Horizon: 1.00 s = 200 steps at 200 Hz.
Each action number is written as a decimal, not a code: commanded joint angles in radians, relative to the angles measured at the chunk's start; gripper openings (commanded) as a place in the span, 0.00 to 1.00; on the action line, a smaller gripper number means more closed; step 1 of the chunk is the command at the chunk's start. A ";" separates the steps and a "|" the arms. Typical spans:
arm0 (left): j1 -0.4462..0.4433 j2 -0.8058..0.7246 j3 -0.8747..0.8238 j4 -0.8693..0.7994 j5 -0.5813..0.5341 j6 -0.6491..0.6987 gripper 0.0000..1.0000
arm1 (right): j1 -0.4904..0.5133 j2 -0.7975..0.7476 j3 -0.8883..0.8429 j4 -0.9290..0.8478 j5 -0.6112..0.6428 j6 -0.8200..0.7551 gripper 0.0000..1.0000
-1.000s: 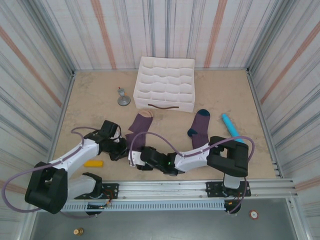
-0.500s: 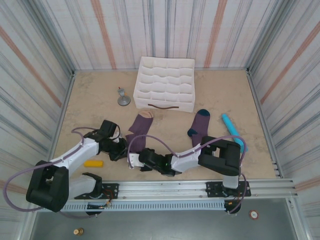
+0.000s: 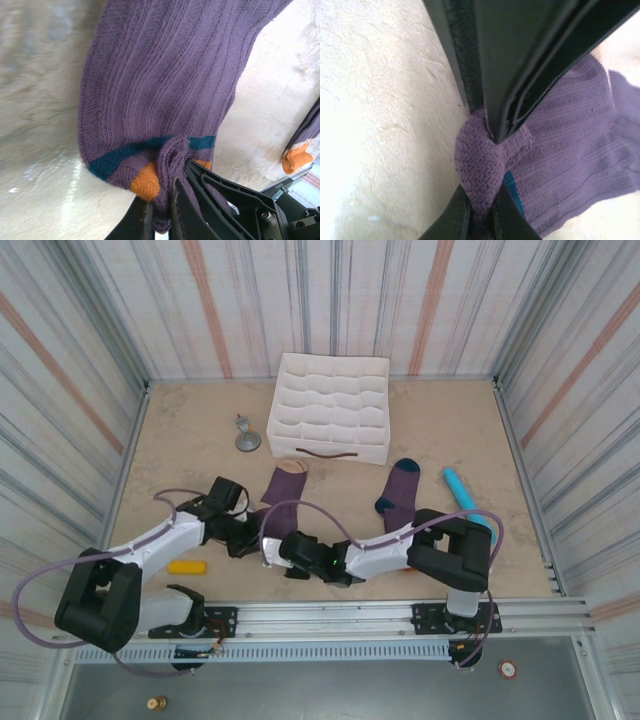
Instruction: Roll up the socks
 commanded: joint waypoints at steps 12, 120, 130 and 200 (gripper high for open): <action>0.001 -0.041 -0.006 0.023 -0.029 -0.041 0.16 | -0.070 -0.036 0.026 -0.207 -0.158 0.140 0.00; 0.077 -0.295 -0.110 -0.068 -0.084 -0.080 0.46 | -0.271 0.130 0.334 -0.604 -0.598 0.249 0.00; 0.077 -0.302 -0.132 -0.037 -0.083 -0.101 0.46 | -0.301 0.152 0.373 -0.648 -0.669 0.267 0.00; 0.036 -0.310 -0.194 0.152 -0.155 -0.224 0.46 | -0.441 0.328 0.565 -0.805 -1.022 0.432 0.00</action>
